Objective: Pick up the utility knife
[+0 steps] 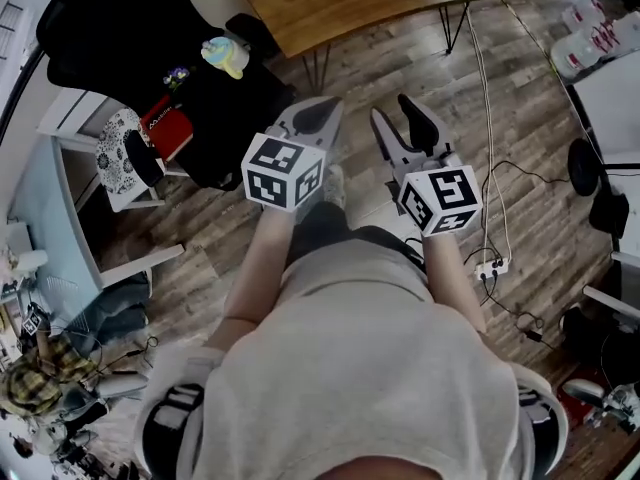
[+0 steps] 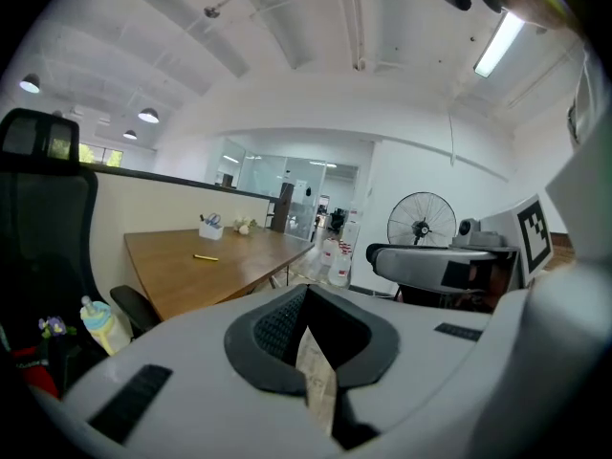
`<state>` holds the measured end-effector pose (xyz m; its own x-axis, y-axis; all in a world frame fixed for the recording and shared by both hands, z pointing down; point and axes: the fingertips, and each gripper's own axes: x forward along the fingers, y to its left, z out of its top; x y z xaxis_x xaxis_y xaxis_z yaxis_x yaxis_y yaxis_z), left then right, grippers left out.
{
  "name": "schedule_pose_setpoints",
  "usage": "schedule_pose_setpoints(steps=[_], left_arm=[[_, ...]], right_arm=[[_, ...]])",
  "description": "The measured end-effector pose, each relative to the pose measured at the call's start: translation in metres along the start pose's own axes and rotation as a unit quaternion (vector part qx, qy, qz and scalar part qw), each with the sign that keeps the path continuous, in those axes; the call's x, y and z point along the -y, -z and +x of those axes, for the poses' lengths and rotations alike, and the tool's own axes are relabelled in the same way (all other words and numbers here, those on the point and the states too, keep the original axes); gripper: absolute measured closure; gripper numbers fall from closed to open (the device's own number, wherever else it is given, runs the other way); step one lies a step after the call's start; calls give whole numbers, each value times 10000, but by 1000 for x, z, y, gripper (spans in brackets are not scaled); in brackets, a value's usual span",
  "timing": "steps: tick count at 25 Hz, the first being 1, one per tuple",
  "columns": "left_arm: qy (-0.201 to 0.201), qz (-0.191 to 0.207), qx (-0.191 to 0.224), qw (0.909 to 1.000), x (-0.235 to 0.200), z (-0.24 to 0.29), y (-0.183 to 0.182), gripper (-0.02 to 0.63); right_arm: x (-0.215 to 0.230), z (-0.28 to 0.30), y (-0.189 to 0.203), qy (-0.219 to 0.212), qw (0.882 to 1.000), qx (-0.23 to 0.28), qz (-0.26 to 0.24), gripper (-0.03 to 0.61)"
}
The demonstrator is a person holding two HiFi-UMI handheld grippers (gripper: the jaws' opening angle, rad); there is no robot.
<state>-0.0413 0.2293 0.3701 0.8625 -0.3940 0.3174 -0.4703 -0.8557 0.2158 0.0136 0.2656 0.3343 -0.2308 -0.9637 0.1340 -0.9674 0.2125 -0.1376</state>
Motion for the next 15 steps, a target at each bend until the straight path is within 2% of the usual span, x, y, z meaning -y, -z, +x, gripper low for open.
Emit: schedule_pose_setpoints(steps=[10,15], left_arm=[[477,80,109,9988,-79,64,-61,601],[565,-13,174,9983,-109,81,-71,601]], right_arm=[[43,98,-41,427,9989,103,-152,385],[54,133,-44,523,9983,-16,-243,384]])
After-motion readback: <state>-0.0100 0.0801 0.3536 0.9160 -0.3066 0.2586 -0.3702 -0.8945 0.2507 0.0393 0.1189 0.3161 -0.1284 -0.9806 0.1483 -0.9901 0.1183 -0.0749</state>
